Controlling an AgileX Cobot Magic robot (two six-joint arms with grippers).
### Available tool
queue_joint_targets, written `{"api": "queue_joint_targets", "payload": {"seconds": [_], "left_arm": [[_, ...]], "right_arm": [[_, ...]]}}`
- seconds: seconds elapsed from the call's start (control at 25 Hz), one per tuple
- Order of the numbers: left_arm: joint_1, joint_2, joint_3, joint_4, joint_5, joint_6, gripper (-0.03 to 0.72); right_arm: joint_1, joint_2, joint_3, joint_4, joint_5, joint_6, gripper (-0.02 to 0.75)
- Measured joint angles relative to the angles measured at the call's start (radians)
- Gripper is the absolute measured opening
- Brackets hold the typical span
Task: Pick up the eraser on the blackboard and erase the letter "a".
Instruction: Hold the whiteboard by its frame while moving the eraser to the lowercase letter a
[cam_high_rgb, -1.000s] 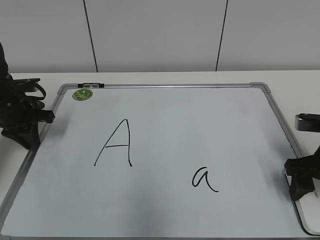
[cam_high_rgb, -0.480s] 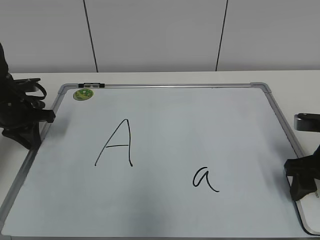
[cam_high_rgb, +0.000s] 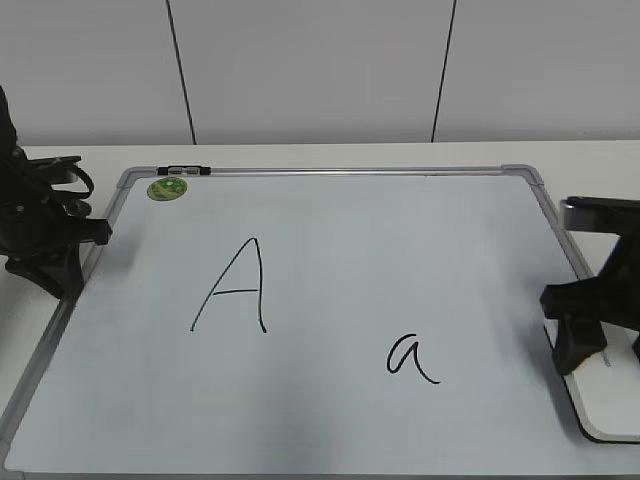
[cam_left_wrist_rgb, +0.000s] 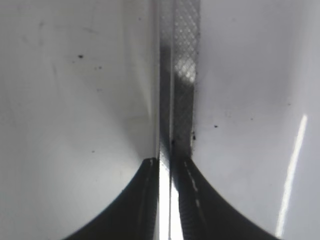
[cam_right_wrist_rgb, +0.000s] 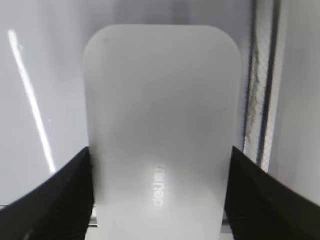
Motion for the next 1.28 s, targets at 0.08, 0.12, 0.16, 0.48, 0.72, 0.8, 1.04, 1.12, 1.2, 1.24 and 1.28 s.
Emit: {"api": "queue_joint_targets", "payload": {"seconds": [0.08, 0.12, 0.16, 0.48, 0.72, 0.8, 1.04, 1.12, 1.2, 1.24, 1.28], "left_arm": [[0.000, 0.000, 0.000, -0.002, 0.000, 0.000, 0.106], [0.000, 0.000, 0.000, -0.002, 0.000, 0.000, 0.106], [0.000, 0.000, 0.000, -0.002, 0.000, 0.000, 0.106], [0.000, 0.002, 0.000, -0.004, 0.000, 0.000, 0.113], [0.000, 0.002, 0.000, -0.005, 0.000, 0.000, 0.117], [0.000, 0.002, 0.000, -0.005, 0.000, 0.000, 0.119], [0.000, 0.002, 0.000, -0.005, 0.000, 0.000, 0.124], [0.000, 0.002, 0.000, -0.005, 0.000, 0.000, 0.126], [0.000, 0.002, 0.000, -0.005, 0.000, 0.000, 0.129], [0.000, 0.002, 0.000, -0.005, 0.000, 0.000, 0.130], [0.000, 0.002, 0.000, -0.005, 0.000, 0.000, 0.131]], "right_arm": [[0.050, 0.000, -0.041, -0.018, 0.026, 0.003, 0.524], [0.081, 0.006, -0.068, -0.031, 0.040, 0.010, 0.524], [0.106, 0.012, -0.094, -0.038, 0.052, 0.015, 0.524], [0.256, 0.178, -0.306, -0.094, 0.134, 0.053, 0.524], [0.313, 0.319, -0.403, -0.103, 0.134, 0.059, 0.524], [0.315, 0.352, -0.419, -0.103, 0.138, 0.060, 0.524], [0.316, 0.392, -0.467, -0.092, 0.198, 0.051, 0.524], [0.323, 0.394, -0.470, -0.082, 0.202, 0.038, 0.524], [0.337, 0.396, -0.472, -0.091, 0.202, 0.029, 0.524], [0.347, 0.396, -0.472, -0.092, 0.202, 0.028, 0.524], [0.361, 0.396, -0.472, -0.092, 0.202, 0.025, 0.524]]}}
